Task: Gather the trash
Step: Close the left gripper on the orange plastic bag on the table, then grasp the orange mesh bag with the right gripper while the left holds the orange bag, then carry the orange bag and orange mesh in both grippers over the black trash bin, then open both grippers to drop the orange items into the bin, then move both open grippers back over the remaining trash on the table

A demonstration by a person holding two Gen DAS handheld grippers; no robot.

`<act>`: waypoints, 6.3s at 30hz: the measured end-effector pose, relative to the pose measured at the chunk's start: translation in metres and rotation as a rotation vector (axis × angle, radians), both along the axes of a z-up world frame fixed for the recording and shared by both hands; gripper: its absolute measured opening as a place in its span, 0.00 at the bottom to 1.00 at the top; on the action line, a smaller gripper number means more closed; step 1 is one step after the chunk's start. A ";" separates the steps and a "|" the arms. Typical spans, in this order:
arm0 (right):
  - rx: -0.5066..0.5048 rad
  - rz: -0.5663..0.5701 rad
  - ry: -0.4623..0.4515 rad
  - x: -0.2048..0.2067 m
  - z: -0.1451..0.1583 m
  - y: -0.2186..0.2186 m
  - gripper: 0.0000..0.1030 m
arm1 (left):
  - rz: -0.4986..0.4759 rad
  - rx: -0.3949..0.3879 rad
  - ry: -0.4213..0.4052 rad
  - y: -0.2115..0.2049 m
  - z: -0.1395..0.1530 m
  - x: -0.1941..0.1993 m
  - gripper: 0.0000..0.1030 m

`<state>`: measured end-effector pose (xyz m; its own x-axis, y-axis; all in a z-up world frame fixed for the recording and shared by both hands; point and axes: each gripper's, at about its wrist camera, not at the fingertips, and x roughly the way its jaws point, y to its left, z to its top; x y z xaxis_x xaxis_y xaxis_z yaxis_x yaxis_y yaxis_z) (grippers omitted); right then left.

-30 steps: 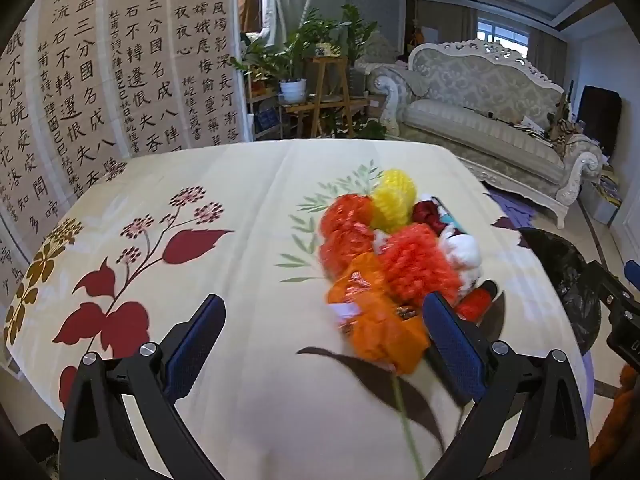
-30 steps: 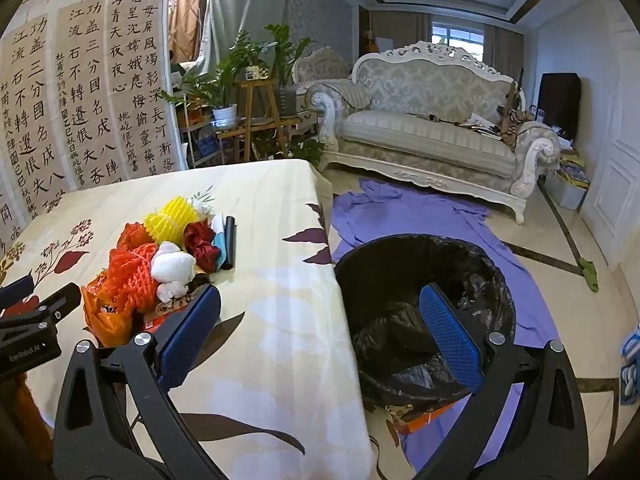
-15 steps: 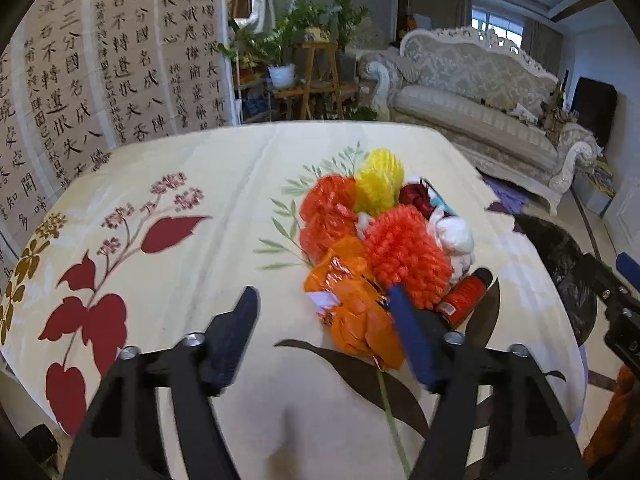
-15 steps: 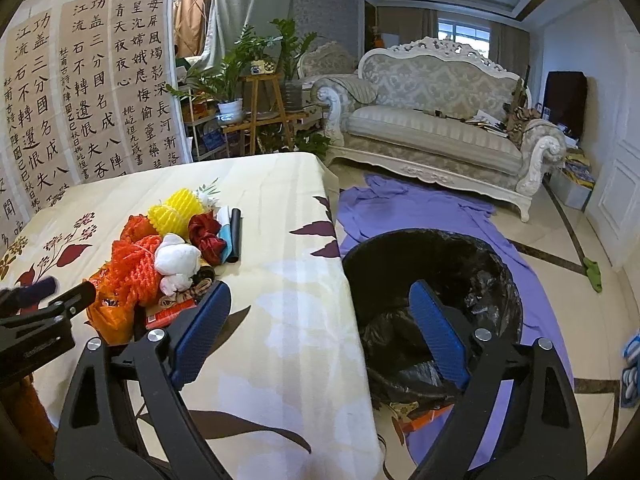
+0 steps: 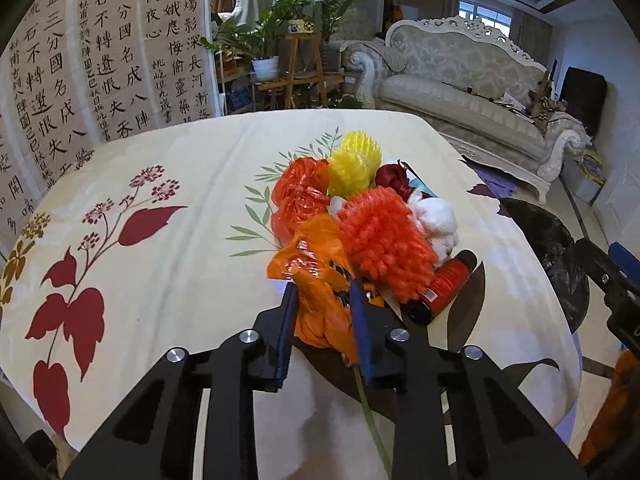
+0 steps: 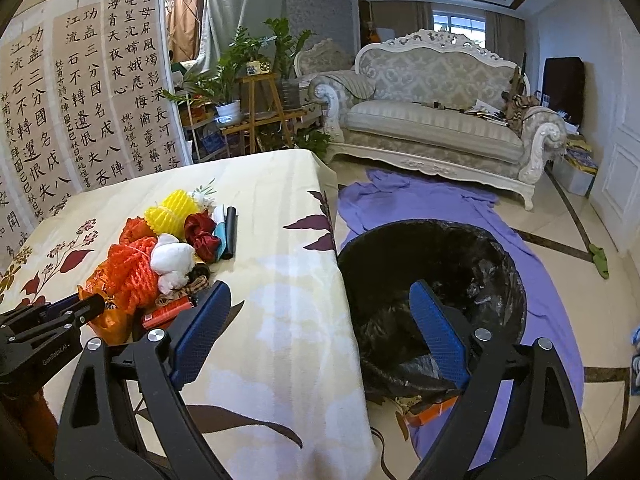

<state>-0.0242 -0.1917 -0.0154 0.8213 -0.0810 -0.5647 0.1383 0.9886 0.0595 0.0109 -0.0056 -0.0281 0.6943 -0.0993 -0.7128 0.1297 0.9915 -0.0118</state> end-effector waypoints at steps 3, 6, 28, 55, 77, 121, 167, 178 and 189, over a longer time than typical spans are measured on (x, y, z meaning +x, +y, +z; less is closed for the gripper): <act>0.014 0.007 0.016 0.000 0.001 0.001 0.86 | 0.004 0.003 -0.021 0.003 0.006 -0.004 0.24; 0.013 0.019 0.018 0.001 0.003 0.005 0.86 | 0.008 0.004 -0.037 0.007 0.012 -0.006 0.24; -0.003 0.268 0.017 0.025 0.017 0.101 0.76 | 0.207 0.031 -0.062 0.108 0.016 -0.007 0.24; -0.033 0.375 0.067 0.051 0.005 0.147 0.10 | 0.231 -0.055 -0.062 0.135 0.012 -0.006 0.24; -0.025 0.116 -0.009 0.011 0.029 0.032 0.10 | 0.043 -0.087 -0.136 0.051 0.043 -0.017 0.24; 0.066 -0.186 0.032 0.040 -0.027 -0.153 0.36 | -0.403 -0.003 -0.110 -0.193 0.006 0.063 0.46; 0.045 0.200 0.032 0.051 0.006 0.027 0.56 | 0.115 0.030 -0.096 0.042 0.020 0.029 0.65; 0.020 0.334 0.077 0.065 0.000 0.088 0.56 | 0.213 0.014 -0.077 0.092 0.012 0.024 0.65; -0.026 0.354 0.160 0.078 -0.022 0.112 0.34 | 0.223 -0.016 -0.061 0.103 0.006 0.024 0.66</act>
